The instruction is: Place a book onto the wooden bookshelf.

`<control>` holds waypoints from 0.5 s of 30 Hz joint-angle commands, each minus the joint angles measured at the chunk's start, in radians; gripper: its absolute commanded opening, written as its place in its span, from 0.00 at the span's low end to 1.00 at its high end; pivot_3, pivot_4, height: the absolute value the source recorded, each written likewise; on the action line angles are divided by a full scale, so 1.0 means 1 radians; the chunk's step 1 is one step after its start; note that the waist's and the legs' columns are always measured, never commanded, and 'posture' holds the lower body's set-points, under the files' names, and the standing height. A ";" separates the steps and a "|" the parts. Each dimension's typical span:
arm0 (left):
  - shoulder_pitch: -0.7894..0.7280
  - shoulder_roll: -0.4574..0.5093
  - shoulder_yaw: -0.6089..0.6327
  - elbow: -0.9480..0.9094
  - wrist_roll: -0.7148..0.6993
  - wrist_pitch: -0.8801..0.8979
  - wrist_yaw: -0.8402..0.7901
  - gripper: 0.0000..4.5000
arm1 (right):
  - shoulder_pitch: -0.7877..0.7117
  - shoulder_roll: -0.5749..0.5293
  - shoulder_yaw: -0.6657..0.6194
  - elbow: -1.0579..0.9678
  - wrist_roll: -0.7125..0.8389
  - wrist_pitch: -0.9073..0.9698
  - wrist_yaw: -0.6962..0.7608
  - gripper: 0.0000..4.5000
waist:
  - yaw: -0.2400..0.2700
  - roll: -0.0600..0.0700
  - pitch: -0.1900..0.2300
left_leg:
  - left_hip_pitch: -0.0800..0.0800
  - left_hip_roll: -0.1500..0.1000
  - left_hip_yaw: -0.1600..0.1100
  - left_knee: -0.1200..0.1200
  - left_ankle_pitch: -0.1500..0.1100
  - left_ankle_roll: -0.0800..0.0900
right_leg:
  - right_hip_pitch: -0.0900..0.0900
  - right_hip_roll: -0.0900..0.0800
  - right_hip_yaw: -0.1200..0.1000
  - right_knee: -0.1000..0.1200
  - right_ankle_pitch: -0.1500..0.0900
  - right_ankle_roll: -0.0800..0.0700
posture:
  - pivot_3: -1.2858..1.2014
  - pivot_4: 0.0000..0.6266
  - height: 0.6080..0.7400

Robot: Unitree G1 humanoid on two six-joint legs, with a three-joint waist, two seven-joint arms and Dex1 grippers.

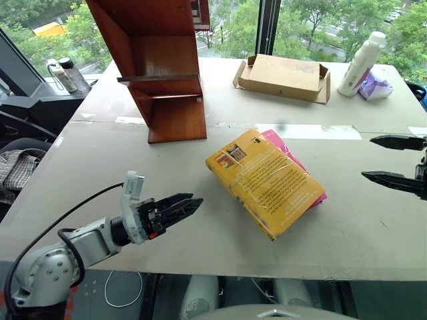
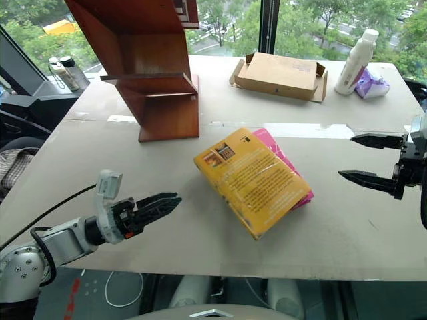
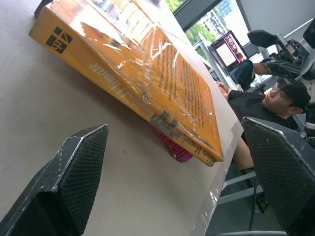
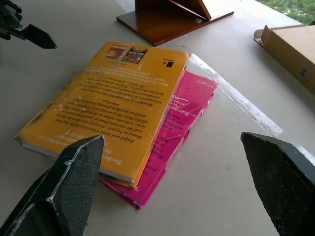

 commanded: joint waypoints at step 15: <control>-0.076 -0.153 -0.131 0.058 -0.395 0.129 0.526 1.00 | -0.251 -0.057 0.233 0.102 0.134 -0.162 0.220 0.98 | 0.012 -0.001 0.001 | -0.002 0.000 -0.001 -0.002 0.000 0.000 | 0.000 -0.003 0.003 -0.002 0.000 -0.001 | 0.52 0.24 0.95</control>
